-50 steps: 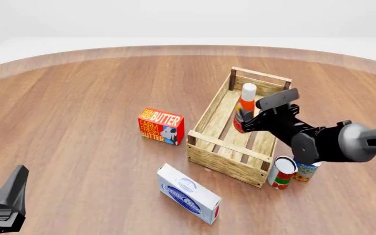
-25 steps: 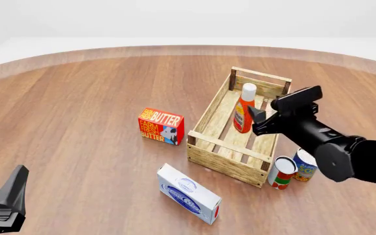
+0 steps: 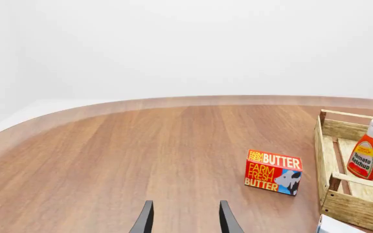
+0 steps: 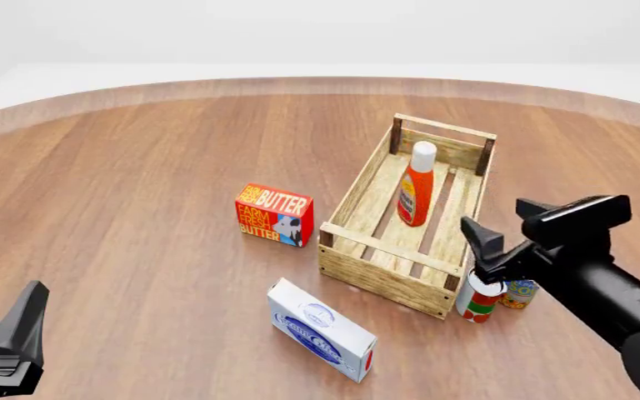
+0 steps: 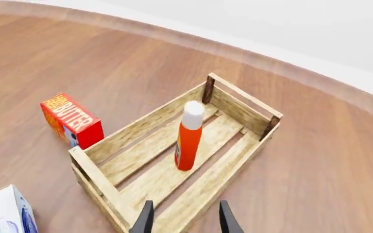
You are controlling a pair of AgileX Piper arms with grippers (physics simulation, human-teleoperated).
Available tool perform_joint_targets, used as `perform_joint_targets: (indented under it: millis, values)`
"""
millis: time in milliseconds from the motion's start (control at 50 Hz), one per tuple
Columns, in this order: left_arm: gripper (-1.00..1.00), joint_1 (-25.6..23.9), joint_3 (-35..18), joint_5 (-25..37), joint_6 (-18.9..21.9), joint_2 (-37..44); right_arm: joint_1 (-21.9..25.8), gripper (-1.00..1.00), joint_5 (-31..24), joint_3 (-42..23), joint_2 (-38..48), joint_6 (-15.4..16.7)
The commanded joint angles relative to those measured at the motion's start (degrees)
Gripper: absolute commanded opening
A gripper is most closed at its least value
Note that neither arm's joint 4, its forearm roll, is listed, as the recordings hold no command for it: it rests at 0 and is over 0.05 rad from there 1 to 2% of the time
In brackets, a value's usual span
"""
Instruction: Pick up the ketchup, and put it in the wooden tray.
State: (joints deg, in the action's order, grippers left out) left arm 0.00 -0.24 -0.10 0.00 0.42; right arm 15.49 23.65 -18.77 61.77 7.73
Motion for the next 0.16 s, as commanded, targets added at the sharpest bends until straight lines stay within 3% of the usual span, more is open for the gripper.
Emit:
perform_joint_targets:
  millis: [20,160]
  values:
    - [1.0,0.0,0.0,0.0,0.0,0.0,-0.8,1.0,-1.0,10.3,-11.2,-1.5]
    - [1.0,0.0,0.0,0.0,0.0,0.0,-2.2,1.0,-7.4,16.8,-25.9,-2.2]
